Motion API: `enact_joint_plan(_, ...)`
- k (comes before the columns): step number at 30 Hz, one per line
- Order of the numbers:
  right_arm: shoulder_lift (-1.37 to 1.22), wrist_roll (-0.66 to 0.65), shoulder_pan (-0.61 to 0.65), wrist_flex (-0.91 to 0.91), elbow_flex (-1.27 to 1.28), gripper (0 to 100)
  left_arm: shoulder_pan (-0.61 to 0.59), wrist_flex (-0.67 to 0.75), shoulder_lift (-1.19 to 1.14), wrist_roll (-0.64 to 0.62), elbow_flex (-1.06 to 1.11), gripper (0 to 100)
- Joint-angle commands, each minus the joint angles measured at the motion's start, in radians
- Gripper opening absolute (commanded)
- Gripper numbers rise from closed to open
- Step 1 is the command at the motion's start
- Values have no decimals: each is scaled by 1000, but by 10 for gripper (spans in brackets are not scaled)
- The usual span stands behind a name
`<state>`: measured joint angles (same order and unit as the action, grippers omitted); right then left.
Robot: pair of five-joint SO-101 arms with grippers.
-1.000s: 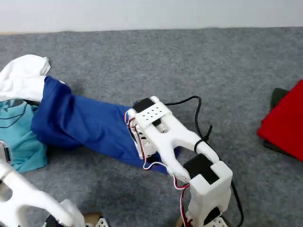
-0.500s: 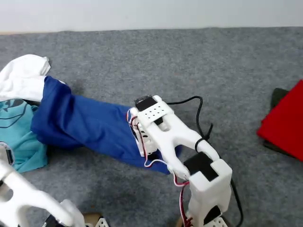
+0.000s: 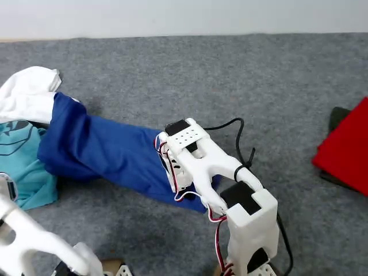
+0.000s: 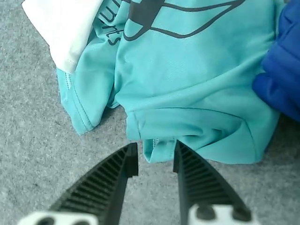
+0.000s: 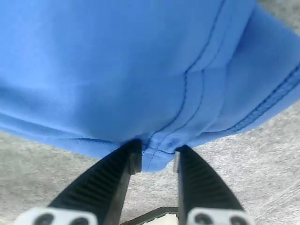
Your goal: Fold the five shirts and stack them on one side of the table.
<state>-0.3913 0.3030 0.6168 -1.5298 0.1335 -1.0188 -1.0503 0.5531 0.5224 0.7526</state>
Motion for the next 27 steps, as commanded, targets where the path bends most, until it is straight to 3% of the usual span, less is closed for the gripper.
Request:
enact_joint_plan(1,45,-11,-5,-5,-48,85,-6,14,18,9,-7,130)
enact_joint_plan(10,45,-15,-12,-154,-175,10,-6,14,20,9,-10,130)
enact_joint_plan(14,48,-75,-12,-262,-333,10,-6,14,21,9,-16,130)
enact_joint_plan(19,165,-138,-33,-251,-390,9,-6,14,51,9,-18,130)
enact_joint_plan(27,237,-252,-228,-206,-393,9,12,18,252,9,70,130)
